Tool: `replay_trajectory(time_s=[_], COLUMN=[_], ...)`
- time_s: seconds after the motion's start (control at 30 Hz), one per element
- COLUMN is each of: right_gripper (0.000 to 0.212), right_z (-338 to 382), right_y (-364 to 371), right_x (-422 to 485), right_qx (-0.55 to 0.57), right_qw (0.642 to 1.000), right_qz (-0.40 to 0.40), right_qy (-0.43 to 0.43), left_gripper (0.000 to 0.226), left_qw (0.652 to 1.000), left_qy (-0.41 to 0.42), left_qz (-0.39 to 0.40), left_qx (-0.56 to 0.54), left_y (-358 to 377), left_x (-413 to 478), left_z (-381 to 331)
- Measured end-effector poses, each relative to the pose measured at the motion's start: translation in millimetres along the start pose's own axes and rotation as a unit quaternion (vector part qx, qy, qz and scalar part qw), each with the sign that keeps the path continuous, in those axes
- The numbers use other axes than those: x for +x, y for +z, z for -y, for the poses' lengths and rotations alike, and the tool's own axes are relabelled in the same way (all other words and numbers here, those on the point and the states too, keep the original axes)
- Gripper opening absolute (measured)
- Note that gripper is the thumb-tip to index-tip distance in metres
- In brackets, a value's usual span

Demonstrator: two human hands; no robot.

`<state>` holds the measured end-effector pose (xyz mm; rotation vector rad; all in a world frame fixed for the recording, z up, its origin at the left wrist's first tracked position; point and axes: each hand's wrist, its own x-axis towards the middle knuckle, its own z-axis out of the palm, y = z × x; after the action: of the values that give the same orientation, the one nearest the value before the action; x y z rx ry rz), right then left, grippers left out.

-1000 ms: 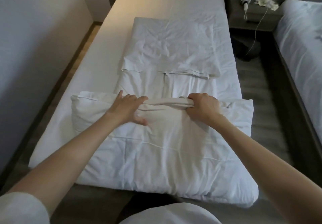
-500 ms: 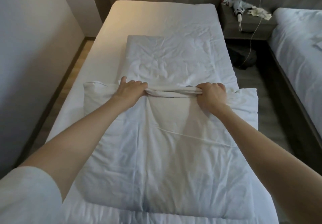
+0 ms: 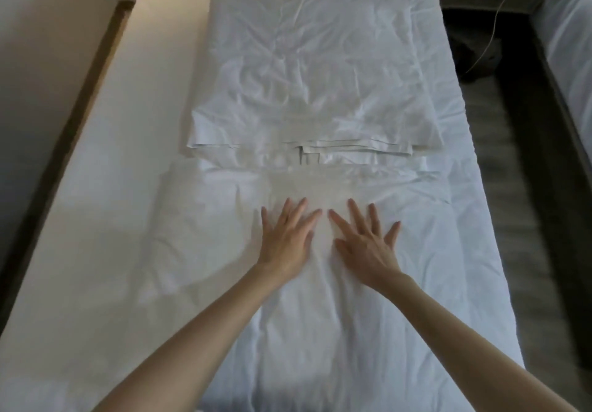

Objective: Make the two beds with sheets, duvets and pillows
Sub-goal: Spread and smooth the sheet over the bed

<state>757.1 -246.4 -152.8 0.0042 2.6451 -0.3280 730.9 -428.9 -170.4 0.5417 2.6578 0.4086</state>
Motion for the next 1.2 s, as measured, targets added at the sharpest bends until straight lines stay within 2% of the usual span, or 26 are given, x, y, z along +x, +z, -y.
replay_trajectory(time_s=[0.1,0.17,0.33,0.43,0.5,0.57,0.67,0.73,0.8,0.87,0.97,1.07,1.13,1.2], right_gripper=[0.057,0.063,0.072,0.072,0.068,0.061,0.056,0.055,0.054,0.053,0.055,0.055,0.055,0.054], right_z=[-21.4,-37.1,-81.3,-111.1,-115.5,-99.2,-49.1,-21.8,-21.9,-53.8,-130.7,-178.7,-171.2,-137.7], right_y=[11.7,12.2,11.9,4.9,-1.1,-5.2,3.0,17.7,27.5,27.8,22.9,10.5,6.4,9.8], right_x=[18.4,38.0,86.3,99.7,100.6,92.4,67.8,45.7,30.9,32.2,43.0,44.6,34.8,18.1], right_qx=[-0.032,-0.03,0.01,0.043,0.063,0.103,0.122,0.088,0.059,0.045,0.031,0.092,0.112,0.127], right_qw=[0.999,0.999,0.991,0.978,0.973,0.974,0.982,0.989,0.992,0.993,0.986,0.967,0.967,0.973], right_qz=[-0.015,-0.027,-0.042,-0.007,-0.01,-0.058,-0.109,-0.11,-0.108,-0.103,-0.058,-0.023,-0.061,-0.103], right_qy=[-0.007,0.01,0.129,0.202,0.221,0.195,0.1,0.035,0.01,0.037,0.151,0.238,0.221,0.161], left_gripper=[0.052,0.053,0.052,0.053,0.054,0.054,0.054,0.056,0.063,0.063,0.062,0.055,0.054,0.054], left_qw=[0.998,0.994,0.966,0.947,0.941,0.945,0.967,0.982,0.99,0.99,0.99,0.989,0.988,0.988], left_qy=[-0.032,-0.082,-0.236,-0.312,-0.336,-0.322,-0.229,-0.157,-0.117,-0.119,-0.133,-0.143,-0.151,-0.147], left_qz=[0.022,-0.009,-0.056,-0.027,-0.02,-0.061,-0.11,-0.095,-0.064,-0.045,-0.041,-0.032,-0.031,-0.05], left_qx=[0.058,0.073,0.089,0.07,0.037,0.011,-0.028,-0.045,-0.056,-0.059,-0.02,-0.004,-0.009,-0.019], left_y=[30.8,35.6,21.1,8.1,-2.2,-7.7,0.1,18.4,37.8,54.5,68.0,66.9,60.3,57.6], left_x=[3.0,14.3,47.0,60.3,66.3,66.1,54.3,43.4,35.0,32.2,35.5,39.3,37.9,32.0], left_z=[25.6,52.9,127.1,157.8,158.2,135.7,70.2,18.9,-21.6,-37.6,-33.7,-36.8,-45.0,-53.4])
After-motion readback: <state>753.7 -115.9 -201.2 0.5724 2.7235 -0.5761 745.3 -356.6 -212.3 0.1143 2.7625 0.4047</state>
